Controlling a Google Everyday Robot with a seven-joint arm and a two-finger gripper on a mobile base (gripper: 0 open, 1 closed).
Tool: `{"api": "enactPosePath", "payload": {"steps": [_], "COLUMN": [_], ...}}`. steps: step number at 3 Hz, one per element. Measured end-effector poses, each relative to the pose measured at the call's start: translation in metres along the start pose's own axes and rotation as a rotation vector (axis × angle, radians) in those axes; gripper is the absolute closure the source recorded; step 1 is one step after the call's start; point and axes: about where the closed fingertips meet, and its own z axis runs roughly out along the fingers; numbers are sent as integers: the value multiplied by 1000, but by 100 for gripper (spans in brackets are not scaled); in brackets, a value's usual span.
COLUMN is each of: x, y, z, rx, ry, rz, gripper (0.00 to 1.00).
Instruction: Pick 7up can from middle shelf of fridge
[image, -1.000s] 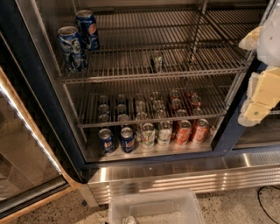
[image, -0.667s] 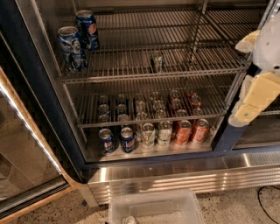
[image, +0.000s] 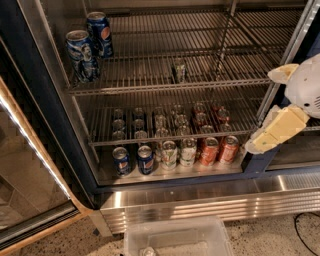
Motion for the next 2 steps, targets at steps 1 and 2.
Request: {"api": "enactPosePath", "payload": {"steps": [1, 2], "x": [-3, -6], "y": [0, -4], "z": [1, 17], "rx": [4, 29], "ry": [-9, -83], "rz": [-3, 25], "gripper": [0, 0]}}
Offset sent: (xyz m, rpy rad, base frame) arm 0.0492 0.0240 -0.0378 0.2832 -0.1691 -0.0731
